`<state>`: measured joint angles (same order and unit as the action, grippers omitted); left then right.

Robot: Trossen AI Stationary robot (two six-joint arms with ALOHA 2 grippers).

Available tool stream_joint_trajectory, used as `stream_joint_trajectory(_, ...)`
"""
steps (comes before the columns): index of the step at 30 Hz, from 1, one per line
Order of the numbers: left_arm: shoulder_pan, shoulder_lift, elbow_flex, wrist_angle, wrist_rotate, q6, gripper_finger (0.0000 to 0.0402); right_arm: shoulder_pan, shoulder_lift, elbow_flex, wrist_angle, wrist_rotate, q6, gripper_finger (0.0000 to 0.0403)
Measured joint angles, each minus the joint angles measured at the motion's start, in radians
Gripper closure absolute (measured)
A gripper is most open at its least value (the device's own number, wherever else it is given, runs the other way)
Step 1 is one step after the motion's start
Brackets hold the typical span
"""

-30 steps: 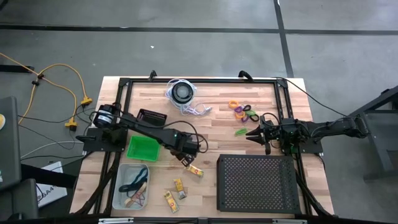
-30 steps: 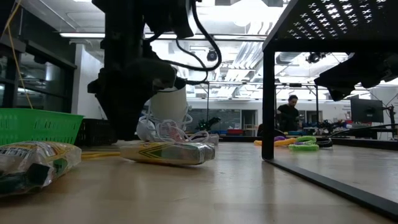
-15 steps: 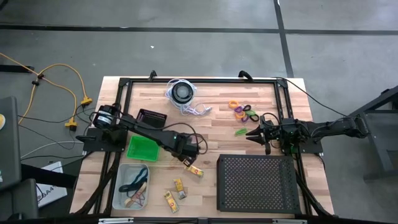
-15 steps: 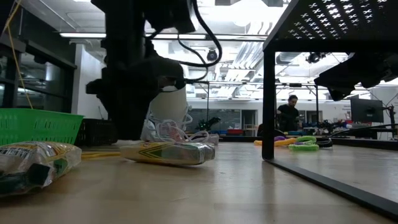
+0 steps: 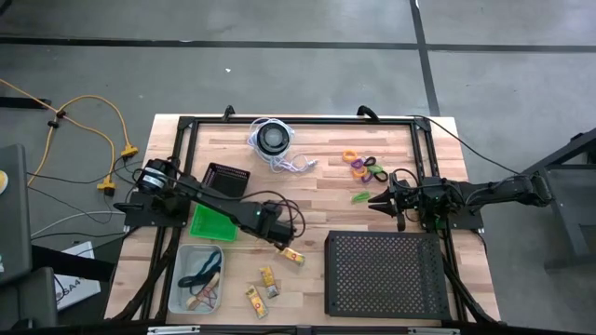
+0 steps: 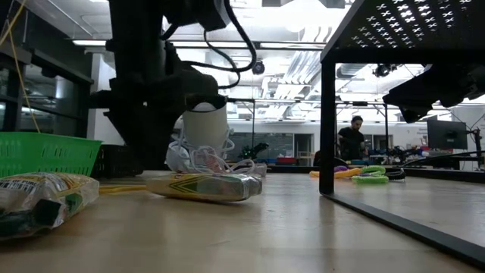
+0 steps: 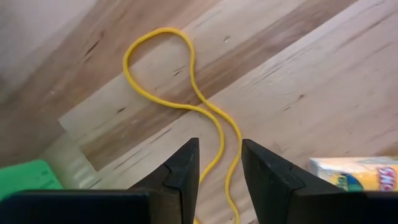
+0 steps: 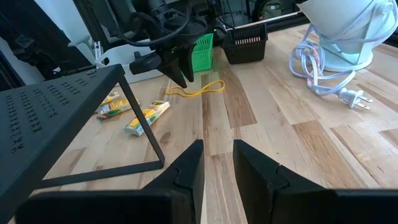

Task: Pick & Place Office Desk Supplies
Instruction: Put the yellow rubber band into the gray bin

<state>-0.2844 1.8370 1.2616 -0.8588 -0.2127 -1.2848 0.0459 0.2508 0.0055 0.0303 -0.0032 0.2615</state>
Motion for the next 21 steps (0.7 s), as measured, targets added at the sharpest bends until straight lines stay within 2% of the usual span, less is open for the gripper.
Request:
stream_joint_trajectory(9, 0.000, -0.001, -0.024, 0.038, -0.005, -0.043, 0.0289, 0.000, 0.000, 0.000, 0.000, 0.000, 0.000, 0.0330)
stream_joint_trajectory(12, -0.014, -0.010, -0.028, 0.037, -0.035, -0.066, 0.0289, 0.000, 0.000, 0.000, 0.000, 0.000, 0.000, 0.0330)
stream_joint_trajectory(21, -0.042, -0.050, -0.108, 0.104, -0.041, -0.126, 0.0289, 0.000, 0.000, 0.000, -0.002, 0.000, 0.000, 0.0330)
